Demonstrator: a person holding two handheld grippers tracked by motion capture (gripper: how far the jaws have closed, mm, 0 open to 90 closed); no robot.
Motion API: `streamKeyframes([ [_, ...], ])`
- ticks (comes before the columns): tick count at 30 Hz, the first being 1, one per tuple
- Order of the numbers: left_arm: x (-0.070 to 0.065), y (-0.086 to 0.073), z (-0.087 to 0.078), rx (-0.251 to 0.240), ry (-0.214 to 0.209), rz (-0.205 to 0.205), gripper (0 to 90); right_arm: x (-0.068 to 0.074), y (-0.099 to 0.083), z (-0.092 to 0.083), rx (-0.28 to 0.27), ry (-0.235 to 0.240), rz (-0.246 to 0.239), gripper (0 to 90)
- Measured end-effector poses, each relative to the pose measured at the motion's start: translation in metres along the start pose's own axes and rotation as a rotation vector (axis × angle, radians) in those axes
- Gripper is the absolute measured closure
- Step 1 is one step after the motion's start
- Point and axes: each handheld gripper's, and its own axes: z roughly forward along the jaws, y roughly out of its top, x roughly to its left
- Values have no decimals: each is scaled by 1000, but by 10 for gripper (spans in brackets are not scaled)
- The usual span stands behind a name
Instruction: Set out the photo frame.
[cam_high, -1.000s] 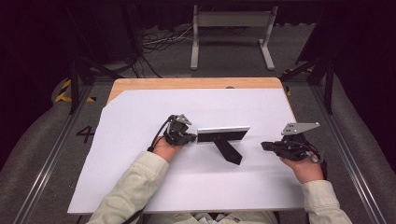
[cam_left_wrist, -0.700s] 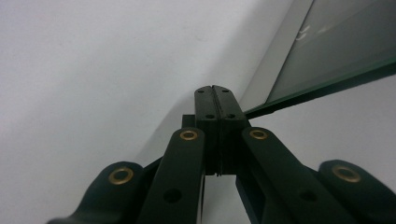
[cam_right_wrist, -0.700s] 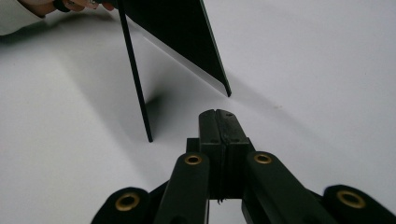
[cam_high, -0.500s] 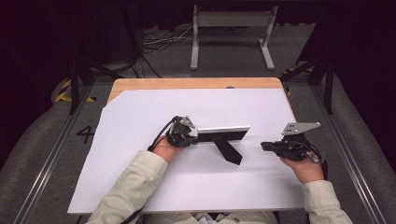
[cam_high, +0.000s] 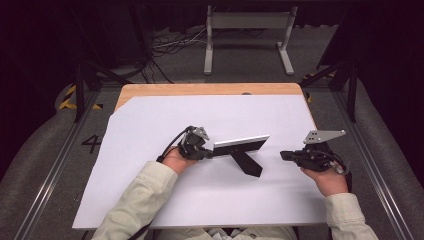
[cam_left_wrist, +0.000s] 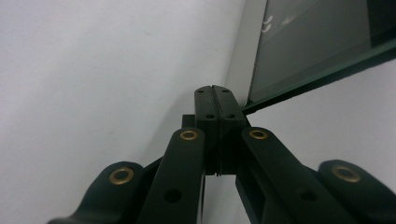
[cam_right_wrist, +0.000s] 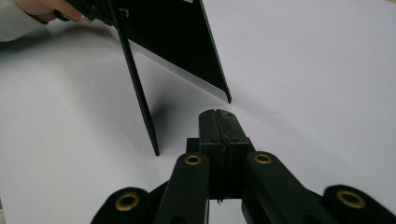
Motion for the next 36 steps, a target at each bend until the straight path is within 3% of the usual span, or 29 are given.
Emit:
streamKeyframes([
  [7,-13,5,0,54,-27,94,900,0,1,-4,-14,0,4,898],
  [17,-28,8,1,98,-94,187,900,-2,1,-7,-23,1,7,897],
  [27,-39,10,6,151,-151,206,900,-2,1,-9,-36,13,8,895],
  [32,-48,12,8,168,-177,237,900,-2,1,-10,-39,13,14,895],
  [33,-52,13,9,179,-183,262,900,-2,0,-11,-40,14,17,894],
  [36,-56,13,10,190,-192,269,900,-2,1,-11,-41,14,18,893],
])
